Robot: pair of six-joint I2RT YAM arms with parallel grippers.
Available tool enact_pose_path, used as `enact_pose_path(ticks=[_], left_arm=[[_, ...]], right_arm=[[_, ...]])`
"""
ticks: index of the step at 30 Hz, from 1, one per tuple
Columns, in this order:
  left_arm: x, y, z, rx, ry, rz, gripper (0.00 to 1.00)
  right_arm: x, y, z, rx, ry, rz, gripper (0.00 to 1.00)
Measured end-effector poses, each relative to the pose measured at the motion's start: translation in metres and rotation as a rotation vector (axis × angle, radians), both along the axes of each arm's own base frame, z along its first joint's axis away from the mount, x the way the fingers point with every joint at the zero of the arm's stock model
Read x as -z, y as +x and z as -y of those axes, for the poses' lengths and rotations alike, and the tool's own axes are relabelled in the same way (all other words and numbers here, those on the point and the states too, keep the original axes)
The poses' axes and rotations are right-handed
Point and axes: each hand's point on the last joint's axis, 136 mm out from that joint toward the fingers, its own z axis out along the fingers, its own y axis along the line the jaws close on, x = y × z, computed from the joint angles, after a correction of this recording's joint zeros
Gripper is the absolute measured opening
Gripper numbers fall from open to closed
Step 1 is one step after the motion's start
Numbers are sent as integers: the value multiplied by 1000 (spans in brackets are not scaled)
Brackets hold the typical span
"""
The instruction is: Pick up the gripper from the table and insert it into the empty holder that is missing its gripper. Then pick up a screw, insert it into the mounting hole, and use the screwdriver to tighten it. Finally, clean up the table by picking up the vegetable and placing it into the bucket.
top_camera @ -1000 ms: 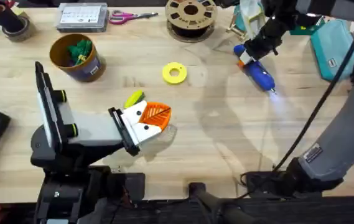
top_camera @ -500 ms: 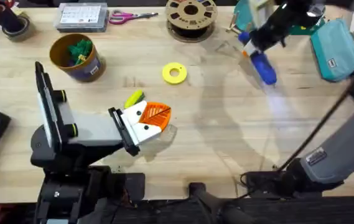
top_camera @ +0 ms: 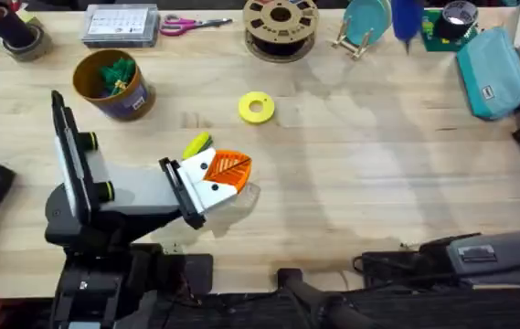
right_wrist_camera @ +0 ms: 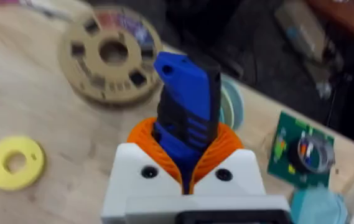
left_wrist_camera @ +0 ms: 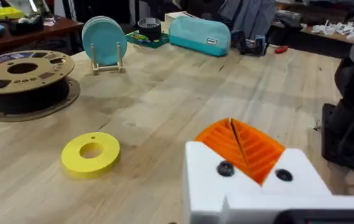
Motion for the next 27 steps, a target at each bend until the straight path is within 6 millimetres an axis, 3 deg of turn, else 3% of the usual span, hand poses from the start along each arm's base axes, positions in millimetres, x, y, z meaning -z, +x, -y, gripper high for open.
enact_pose_path(ticks=[7, 15, 22, 27], left_arm=[[0, 0, 0, 0, 0, 0, 7], [0, 0, 0, 0, 0, 0, 7], [0, 0, 0, 0, 0, 0, 7], [0, 0, 0, 0, 0, 0, 7]], right_arm=[[-83, -14, -61, -145, 153, 258, 23], [-151, -50, -114, -323, 387, 404, 23], [-182, -67, -142, -450, 536, 483, 23], [-173, -75, -160, -551, 630, 528, 23]])
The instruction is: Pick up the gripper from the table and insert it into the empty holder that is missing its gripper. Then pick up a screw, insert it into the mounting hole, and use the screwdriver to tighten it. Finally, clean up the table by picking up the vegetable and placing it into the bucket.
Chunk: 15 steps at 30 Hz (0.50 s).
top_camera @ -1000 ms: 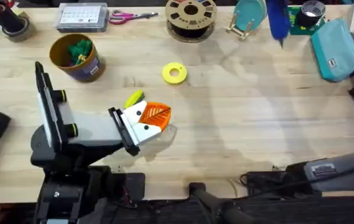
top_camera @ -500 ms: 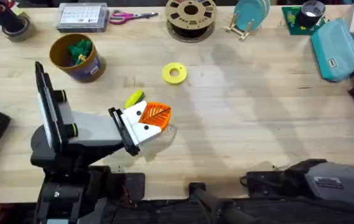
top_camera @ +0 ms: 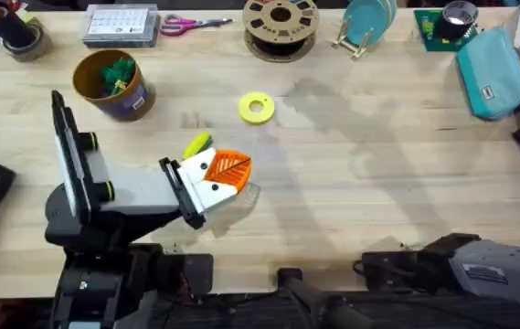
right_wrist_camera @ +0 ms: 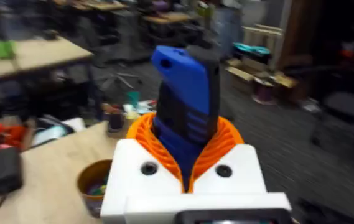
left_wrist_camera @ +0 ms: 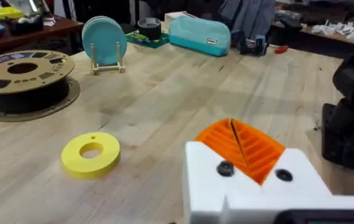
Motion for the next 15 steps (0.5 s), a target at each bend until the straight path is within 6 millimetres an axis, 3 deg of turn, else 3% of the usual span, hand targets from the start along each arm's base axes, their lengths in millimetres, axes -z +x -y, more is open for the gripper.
enact_pose_path(ticks=[6, 15], left_arm=[[0, 0, 0, 0, 0, 0, 7], [0, 0, 0, 0, 0, 0, 7]], right_arm=[[28, -19, -23, -198, 18, -11, 23], [11, -69, -36, -461, 118, 199, 23]])
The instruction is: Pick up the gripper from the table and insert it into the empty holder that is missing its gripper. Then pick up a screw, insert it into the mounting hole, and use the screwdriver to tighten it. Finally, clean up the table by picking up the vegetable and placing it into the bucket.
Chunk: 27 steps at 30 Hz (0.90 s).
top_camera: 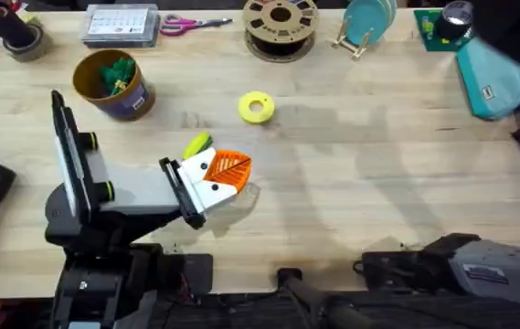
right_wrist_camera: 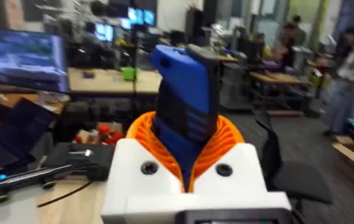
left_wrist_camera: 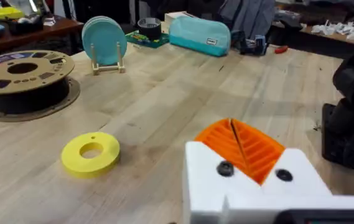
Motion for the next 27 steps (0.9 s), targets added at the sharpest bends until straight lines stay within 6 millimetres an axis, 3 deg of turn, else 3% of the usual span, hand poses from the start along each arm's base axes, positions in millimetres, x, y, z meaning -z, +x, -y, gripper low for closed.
enact_pose_path(ticks=[9, 27], left_arm=[[0, 0, 0, 0, 0, 0, 7], [0, 0, 0, 0, 0, 0, 7]], right_arm=[[35, -28, 0, -145, 52, -47, 23], [42, -93, -45, -397, 24, -69, 23]])
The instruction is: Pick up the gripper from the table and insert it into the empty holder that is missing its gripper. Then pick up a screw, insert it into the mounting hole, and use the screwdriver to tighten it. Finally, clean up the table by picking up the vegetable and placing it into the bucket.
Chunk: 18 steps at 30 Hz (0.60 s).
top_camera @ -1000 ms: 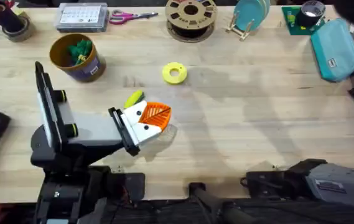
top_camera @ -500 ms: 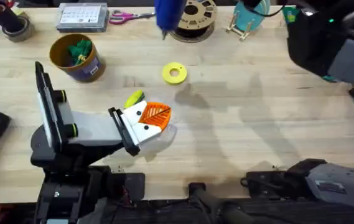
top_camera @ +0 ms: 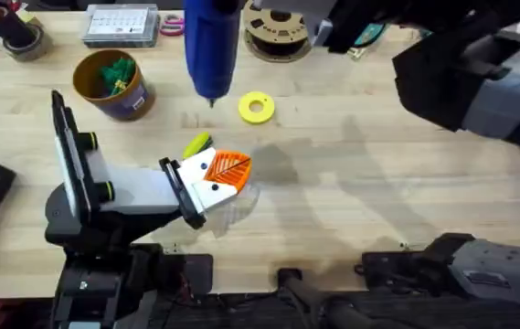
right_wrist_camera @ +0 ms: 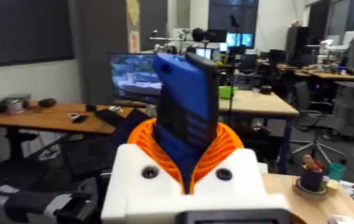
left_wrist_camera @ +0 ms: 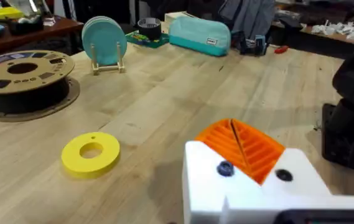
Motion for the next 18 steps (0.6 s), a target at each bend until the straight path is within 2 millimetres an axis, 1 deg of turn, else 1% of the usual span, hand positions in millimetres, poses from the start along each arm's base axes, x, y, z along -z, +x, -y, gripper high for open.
enact_pose_path(ticks=[6, 13, 18], left_arm=[[0, 0, 0, 0, 0, 0, 7], [0, 0, 0, 0, 0, 0, 7], [0, 0, 0, 0, 0, 0, 7]], right_arm=[[4, -13, -7, -49, -13, 28, 23], [23, -18, -22, -104, -51, 35, 23], [34, -21, -24, -117, -61, 40, 23]])
